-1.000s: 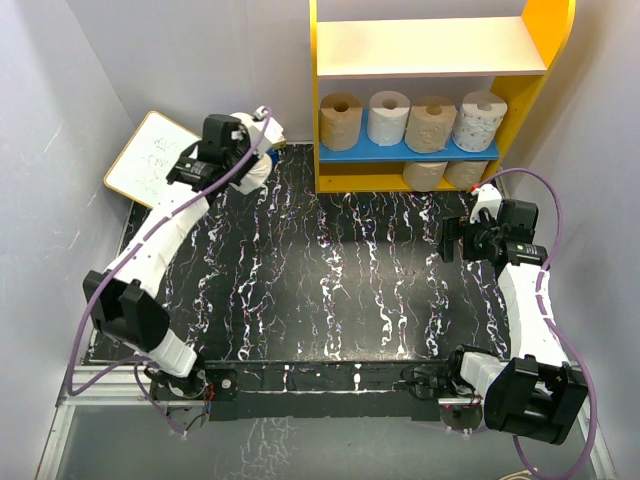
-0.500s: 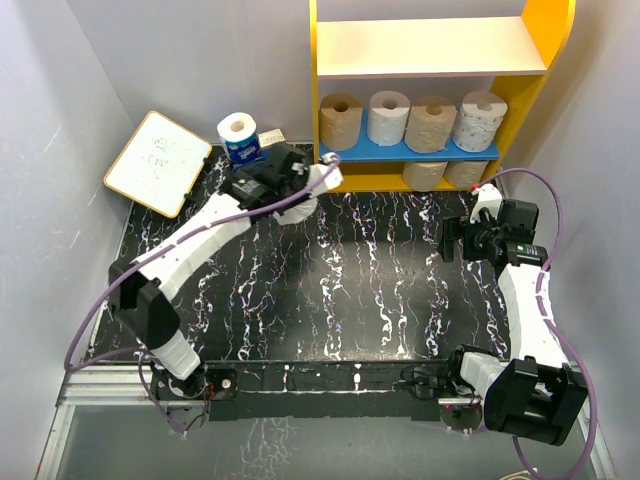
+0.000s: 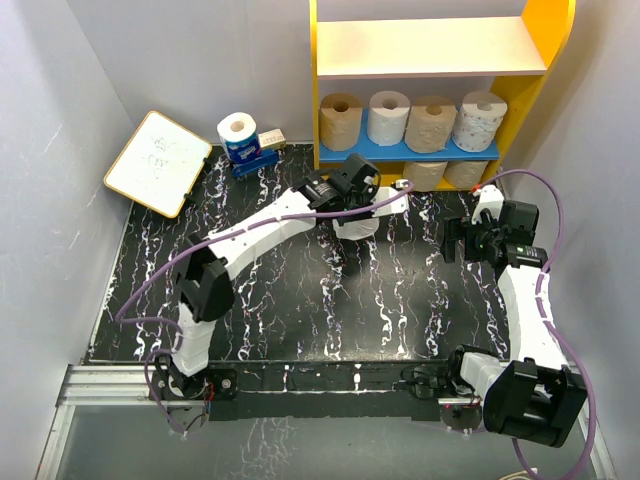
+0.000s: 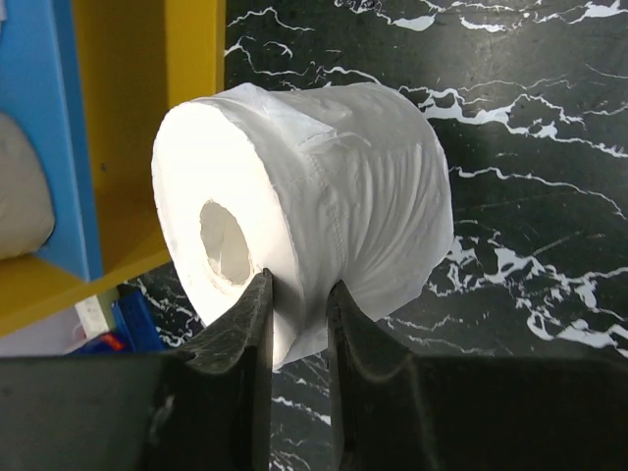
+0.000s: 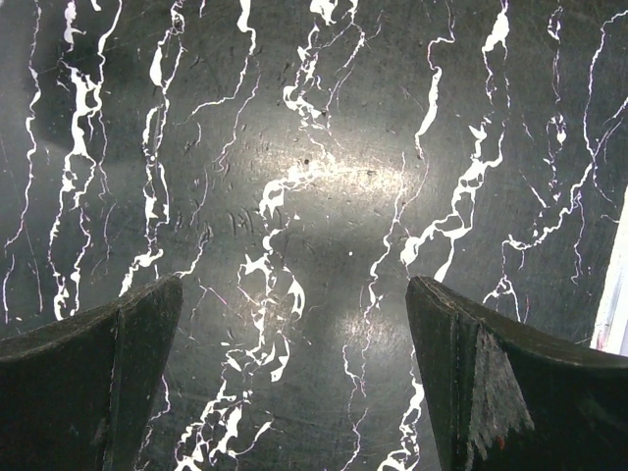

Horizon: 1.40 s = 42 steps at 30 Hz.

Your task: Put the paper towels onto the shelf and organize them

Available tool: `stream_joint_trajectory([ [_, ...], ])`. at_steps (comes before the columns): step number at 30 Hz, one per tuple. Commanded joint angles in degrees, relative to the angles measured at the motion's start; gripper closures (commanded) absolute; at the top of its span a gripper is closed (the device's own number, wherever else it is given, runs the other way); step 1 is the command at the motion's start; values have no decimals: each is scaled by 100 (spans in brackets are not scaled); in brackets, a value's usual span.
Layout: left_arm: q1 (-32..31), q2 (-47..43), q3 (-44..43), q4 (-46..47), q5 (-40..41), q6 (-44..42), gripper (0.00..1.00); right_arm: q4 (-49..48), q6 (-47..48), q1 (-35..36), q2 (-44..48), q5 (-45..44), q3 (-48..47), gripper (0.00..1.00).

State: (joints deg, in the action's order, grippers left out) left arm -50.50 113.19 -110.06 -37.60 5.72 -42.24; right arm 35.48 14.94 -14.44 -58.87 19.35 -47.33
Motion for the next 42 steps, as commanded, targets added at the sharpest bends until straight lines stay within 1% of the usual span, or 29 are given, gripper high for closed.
stream_joint_trajectory([
  [1,87,369,-446,413,34,-232,100,-356,-16,-59,200,-74,9,3],
  [7,96,997,-661,1427,665,-813,100,-366,-17,-69,220,-114,2,3],
  [14,129,1696,-1269,1842,1079,-1209,100,-376,-19,-68,237,-99,5,3],
  [19,131,2064,-1816,1907,1036,-1321,100,-355,-17,-76,186,-83,-4,3],
  [25,129,2254,-1965,2119,811,-1511,100,-360,-18,-76,176,-81,5,3],
  [29,147,2528,-2363,2031,760,-1621,100,-366,-18,-77,167,-90,9,3],
  [37,172,2998,-3052,2139,676,-1900,100,-372,-26,-77,160,-125,6,3],
  [42,173,3137,-3115,2376,674,-2012,100,-367,-26,-77,132,-132,5,3],
])
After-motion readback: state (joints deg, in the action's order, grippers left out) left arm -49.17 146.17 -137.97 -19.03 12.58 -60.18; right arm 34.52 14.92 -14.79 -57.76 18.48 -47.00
